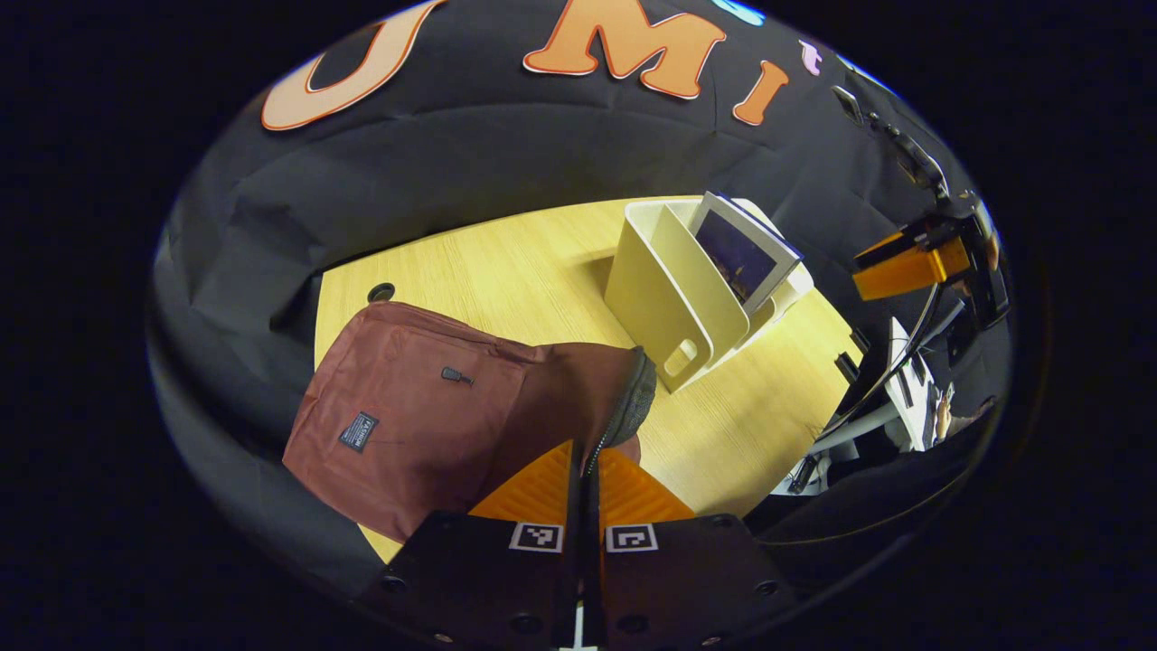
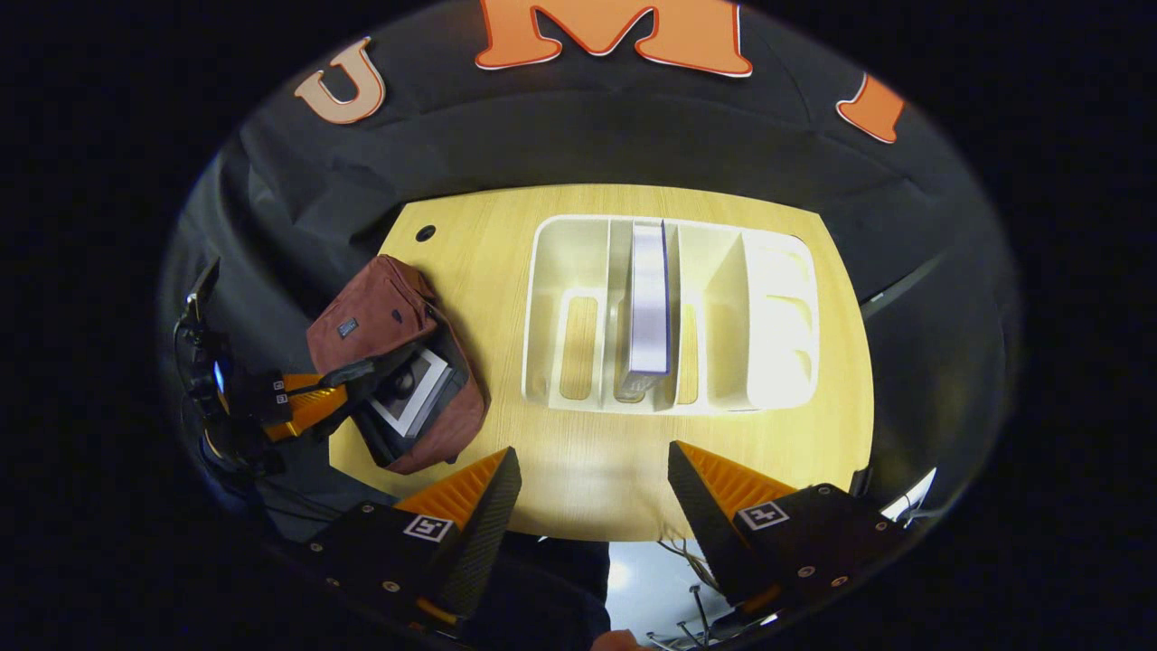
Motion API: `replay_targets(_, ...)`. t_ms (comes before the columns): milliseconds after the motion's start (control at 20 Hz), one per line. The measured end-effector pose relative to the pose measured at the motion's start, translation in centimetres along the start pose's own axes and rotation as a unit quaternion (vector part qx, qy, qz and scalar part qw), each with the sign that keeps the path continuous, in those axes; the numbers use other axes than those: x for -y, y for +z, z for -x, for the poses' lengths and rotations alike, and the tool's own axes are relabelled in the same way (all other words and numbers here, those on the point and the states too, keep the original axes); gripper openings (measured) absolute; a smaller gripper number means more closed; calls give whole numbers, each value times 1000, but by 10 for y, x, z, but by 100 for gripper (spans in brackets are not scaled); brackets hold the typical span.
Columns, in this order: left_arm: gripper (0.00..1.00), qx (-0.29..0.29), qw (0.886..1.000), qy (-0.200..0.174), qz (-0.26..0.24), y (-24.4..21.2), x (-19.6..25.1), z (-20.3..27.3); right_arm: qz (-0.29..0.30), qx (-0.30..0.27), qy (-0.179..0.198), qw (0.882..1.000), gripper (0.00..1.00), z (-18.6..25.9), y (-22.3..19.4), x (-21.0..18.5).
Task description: Open the schoolbag, grab two books from the bookshelf and put them into the schoolbag.
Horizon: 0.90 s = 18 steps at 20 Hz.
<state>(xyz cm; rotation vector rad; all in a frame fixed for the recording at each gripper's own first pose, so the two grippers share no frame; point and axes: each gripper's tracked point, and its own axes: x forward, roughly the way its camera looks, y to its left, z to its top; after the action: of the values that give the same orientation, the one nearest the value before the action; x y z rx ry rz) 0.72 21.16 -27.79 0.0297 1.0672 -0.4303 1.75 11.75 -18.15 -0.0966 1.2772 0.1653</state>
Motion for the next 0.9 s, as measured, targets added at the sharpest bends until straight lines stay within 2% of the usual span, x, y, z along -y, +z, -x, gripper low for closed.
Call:
replay_targets(150, 3, -2, 1000, 4, 9, 0, 0, -2, 3, 3, -5, 1000, 98, -3, 26, 13)
replay_targets(400, 3, -9, 999, 13, 28, -3, -2, -3, 15, -20, -8, 1000, 98, -44, 53, 25)
replay_targets(900, 3, -22, 997, 34, 61, -7, -9, -13, 19, -74, -17, 997, 98, -126, 75, 34)
